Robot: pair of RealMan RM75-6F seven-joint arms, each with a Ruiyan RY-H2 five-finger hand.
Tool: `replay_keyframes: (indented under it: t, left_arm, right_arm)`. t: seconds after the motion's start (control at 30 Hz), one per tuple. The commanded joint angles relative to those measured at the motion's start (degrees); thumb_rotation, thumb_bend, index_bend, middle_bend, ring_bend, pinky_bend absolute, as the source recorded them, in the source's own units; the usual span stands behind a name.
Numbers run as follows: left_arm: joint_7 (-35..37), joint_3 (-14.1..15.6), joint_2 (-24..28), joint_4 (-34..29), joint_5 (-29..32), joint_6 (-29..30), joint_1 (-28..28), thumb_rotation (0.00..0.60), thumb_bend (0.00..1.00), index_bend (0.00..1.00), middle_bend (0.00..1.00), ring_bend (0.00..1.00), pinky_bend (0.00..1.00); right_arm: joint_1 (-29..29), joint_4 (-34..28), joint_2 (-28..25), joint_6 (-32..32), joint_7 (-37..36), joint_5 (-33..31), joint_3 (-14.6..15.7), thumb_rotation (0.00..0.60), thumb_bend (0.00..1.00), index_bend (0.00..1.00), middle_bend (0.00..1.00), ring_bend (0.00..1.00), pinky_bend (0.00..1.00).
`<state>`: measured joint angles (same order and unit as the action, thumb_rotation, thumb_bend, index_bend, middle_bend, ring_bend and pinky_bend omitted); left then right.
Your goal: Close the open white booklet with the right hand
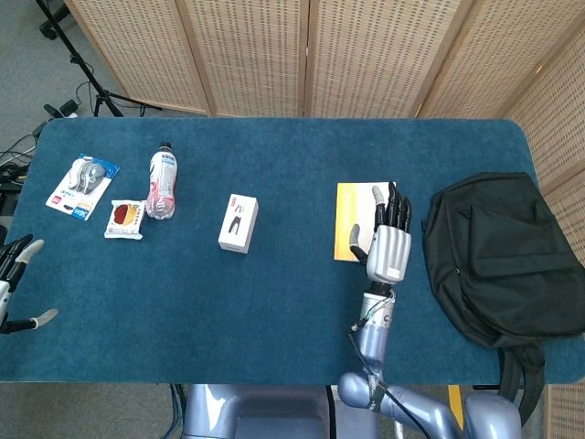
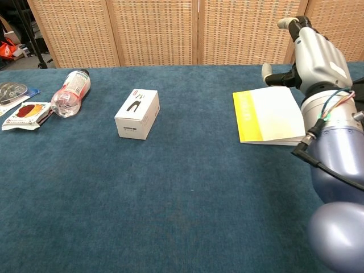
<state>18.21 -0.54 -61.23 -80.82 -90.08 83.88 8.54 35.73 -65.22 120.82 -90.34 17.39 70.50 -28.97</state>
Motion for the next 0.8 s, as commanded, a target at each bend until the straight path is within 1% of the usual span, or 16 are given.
replay_keyframes:
  t: [0.03,0.13,0.27,0.37,0.43,0.5,0.63,0.8]
  left_arm:
    - [-0.14,-0.10,-0.14,0.04,0.14,0.09,-0.05,0.552,0.07,0.00,0.00,0.00,0.08]
    - [-0.67,-0.10,-0.38,0.03,0.19,0.04,-0.05,0.552,0.07,0.00,0.00,0.00,0.08]
    - [-1.83,-0.17,-0.84,-0.16,0.15,0.14,-0.01,0.551,0.07,0.00,0.00,0.00,0.08]
    - [-3.29,-0.13,-1.39,-0.63,0.05,-0.02,0.11,0.553,0.07,0.00,0.00,0.00,0.08]
    - [-4.32,-0.01,-1.71,-1.11,-0.12,-0.14,0.17,0.554,0.07,0.00,0.00,0.00,0.08]
    - [-5.43,-0.17,-2.42,-1.74,-0.38,0.64,0.03,0.553,0.07,0.00,0.00,0.00,0.08]
    - [-6.56,-0.29,-3.26,-1.98,-0.25,1.17,-0.22,0.552,0.07,0.00,0.00,0.00,0.08]
    - [-7.91,-0.50,-4.15,-2.35,1.00,1.16,-0.72,0.552,0.07,0.00,0.00,0.00,0.08]
  right_arm:
    - [-3.63,-6.35,-8.16,2.32,-0.79,3.90,5.86,0.600,0.48,0.11,0.00,0.00,0.00]
    - [-6.05,-11.60,-16.22,5.76,-0.15,5.75,10.13,0.600,0.46,0.11,0.00,0.00,0.00]
    - [-8.46,-15.24,-25.20,8.29,0.06,7.80,13.81,0.600,0.44,0.11,0.00,0.00,0.00]
    - [-10.31,-16.05,-30.75,9.73,-2.74,8.63,15.91,0.600,0.44,0.11,0.00,0.00,0.00]
    - [-11.42,-15.75,-33.47,10.27,-5.44,9.21,17.04,0.600,0.44,0.11,0.00,0.00,0.00]
    - [-13.33,-13.89,-36.71,9.30,-7.94,11.73,19.60,0.600,0.44,0.11,0.00,0.00,0.00]
    - [-15.47,-11.84,-39.09,7.00,-9.63,14.98,22.30,0.600,0.42,0.11,0.00,0.00,0.00]
    - [-19.15,-8.89,-40.80,2.30,-11.18,18.40,25.31,0.600,0.41,0.11,0.00,0.00,0.00]
